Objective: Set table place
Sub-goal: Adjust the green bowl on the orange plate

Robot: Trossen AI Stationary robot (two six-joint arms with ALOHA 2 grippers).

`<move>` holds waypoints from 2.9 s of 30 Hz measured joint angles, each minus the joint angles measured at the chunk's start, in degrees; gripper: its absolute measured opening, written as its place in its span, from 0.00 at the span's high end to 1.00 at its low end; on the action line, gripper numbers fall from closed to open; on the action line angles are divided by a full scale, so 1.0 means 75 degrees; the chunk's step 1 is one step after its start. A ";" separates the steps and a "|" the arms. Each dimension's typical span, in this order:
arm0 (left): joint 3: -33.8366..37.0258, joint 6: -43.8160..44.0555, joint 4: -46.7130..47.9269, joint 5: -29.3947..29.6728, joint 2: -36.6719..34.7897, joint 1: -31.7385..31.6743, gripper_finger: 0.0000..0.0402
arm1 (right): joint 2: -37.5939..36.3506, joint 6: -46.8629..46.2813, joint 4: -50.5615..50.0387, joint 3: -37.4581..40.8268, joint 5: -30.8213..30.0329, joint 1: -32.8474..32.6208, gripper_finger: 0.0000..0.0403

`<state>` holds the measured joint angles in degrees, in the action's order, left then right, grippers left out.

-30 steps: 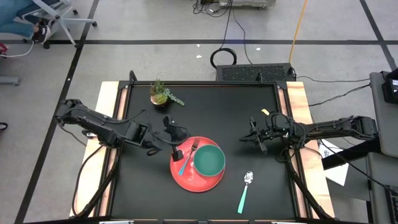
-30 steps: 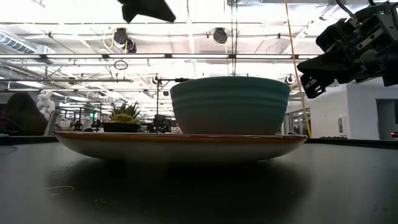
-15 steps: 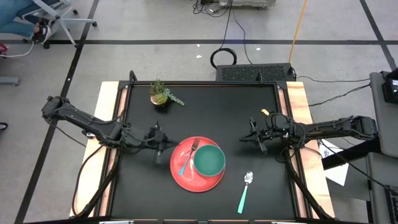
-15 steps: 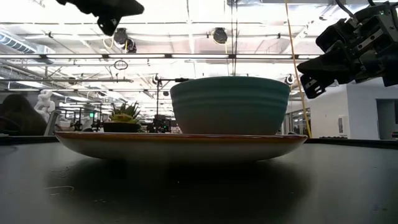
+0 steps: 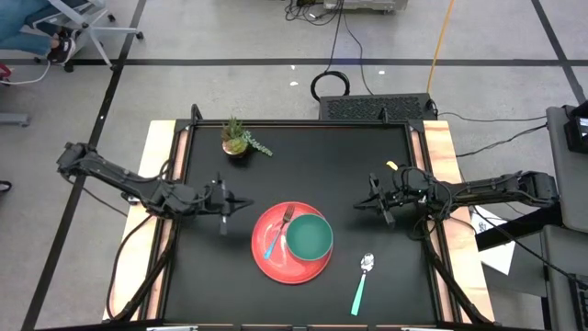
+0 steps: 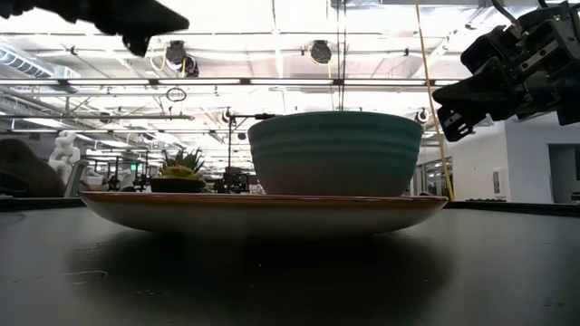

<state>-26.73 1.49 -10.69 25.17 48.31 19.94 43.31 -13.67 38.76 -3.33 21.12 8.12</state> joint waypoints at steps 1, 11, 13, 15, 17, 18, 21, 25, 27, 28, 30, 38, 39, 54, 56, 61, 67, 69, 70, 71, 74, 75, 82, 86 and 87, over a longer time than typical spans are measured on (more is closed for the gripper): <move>0.0150 -0.0020 -0.0164 0.0052 -0.0057 0.0000 1.00 | 0.0000 0.0000 0.0010 0.0003 0.0000 0.0000 0.99; 0.0857 -0.1046 -0.1196 -0.0393 -0.0117 0.0005 1.00 | 0.0000 0.0547 0.0143 0.0000 -0.0006 0.0000 0.99; 0.0857 -0.1117 -0.1193 -0.0423 -0.0180 0.0006 1.00 | -0.0001 0.0662 0.0387 0.0001 -0.0005 0.0000 0.99; 0.0857 -0.1120 -0.1193 -0.0385 -0.0261 0.0003 1.00 | -0.0003 0.0756 0.0504 0.0002 -0.0006 0.0000 0.99; 0.0857 -0.1123 -0.1023 -0.0365 -0.0385 0.0000 1.00 | -0.0003 0.0770 0.0513 0.0001 -0.0004 0.0000 0.99; 0.0857 -0.1119 -0.0946 -0.0323 -0.0461 0.0000 1.00 | -0.0003 0.0772 0.0462 0.0000 -0.0005 0.0000 0.99; 0.0857 -0.1062 -0.0700 0.0049 -0.0653 0.0003 1.00 | -0.0003 0.0740 0.0044 0.0003 -0.0006 0.0000 0.99; 0.0857 -0.1184 -0.0578 0.0110 -0.0673 0.0000 1.00 | 0.0003 0.0461 -0.0781 0.0003 -0.0004 0.0000 0.99; 0.0857 -0.1337 -0.0537 0.0110 -0.0673 0.0000 1.00 | -0.0001 0.0315 -0.0798 0.0001 -0.0003 0.0000 0.99; 0.0857 -0.1394 -0.0527 0.0140 -0.0673 0.0000 1.00 | 0.0000 0.0277 -0.0737 0.0000 -0.0003 0.0000 0.99; 0.0857 -0.1464 -0.0526 0.0246 -0.0675 0.0000 1.00 | 0.0001 0.0186 -0.0461 0.0000 -0.0003 0.0000 0.99; 0.1728 -0.1720 -0.0798 0.0256 -0.1186 -0.0002 1.00 | 0.0000 -0.0093 0.0603 0.0000 0.0000 0.0000 0.99; 0.1911 -0.1675 -0.0920 0.0259 -0.1389 -0.0006 1.00 | 0.0000 -0.0093 0.0757 0.0001 0.0000 0.0000 0.99; 0.3486 -0.1554 -0.1044 0.0039 -0.4272 0.0009 1.00 | -0.0003 0.0360 0.1030 0.0002 -0.0003 0.0000 0.99; 0.3486 -0.1562 -0.1010 0.0037 -0.4358 0.0009 1.00 | -0.0003 0.0258 0.0961 0.0000 -0.0002 -0.0003 0.99; 0.3486 -0.1495 -0.0959 0.0057 -0.4342 0.0009 0.98 | 0.0012 0.0305 0.0519 0.0002 -0.0003 -0.0006 0.99; 0.3486 -0.1185 -0.0765 0.0253 -0.4342 0.0006 0.99 | 0.0167 0.0315 0.0434 0.0001 -0.0003 -0.0011 0.99; 0.3486 -0.1177 -0.0765 0.0276 -0.4342 0.0003 0.99 | 0.0244 0.0419 0.0431 0.0003 -0.0012 -0.0075 0.99; 0.3486 -0.1139 -0.0767 0.0276 -0.4339 0.0000 0.99 | 0.0290 0.0479 0.0442 0.0003 -0.0009 -0.0129 0.99; 0.3486 -0.1132 -0.0778 0.0277 -0.4339 0.0000 0.99 | 0.0349 0.0535 0.0477 0.0002 -0.0009 -0.0195 0.99; 0.3486 -0.1147 -0.0817 0.0279 -0.4339 0.0000 0.96 | 0.0550 0.0653 0.0680 0.0003 -0.0038 -0.0406 0.99; 0.3486 -0.1153 -0.0815 0.0282 -0.4339 0.0000 0.95 | 0.0642 0.0708 0.0802 0.0003 -0.0038 -0.0479 0.99; 0.3486 -0.1537 -0.0823 0.0290 -0.4339 0.0000 0.93 | 0.1362 0.0930 0.1644 0.0003 -0.0203 -0.0904 0.99; 0.3486 -0.1504 -0.0831 0.0291 -0.4339 0.0000 0.93 | 0.1782 0.0923 0.2045 0.0003 -0.0750 -0.1313 1.00; 0.3486 -0.1521 -0.0839 0.0291 -0.4339 0.0000 0.93 | 0.1889 0.0921 0.2175 0.0003 -0.0894 -0.1417 1.00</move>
<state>-0.58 -9.92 -16.98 27.35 15.77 19.94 57.48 -6.76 55.08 -3.31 14.42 -2.50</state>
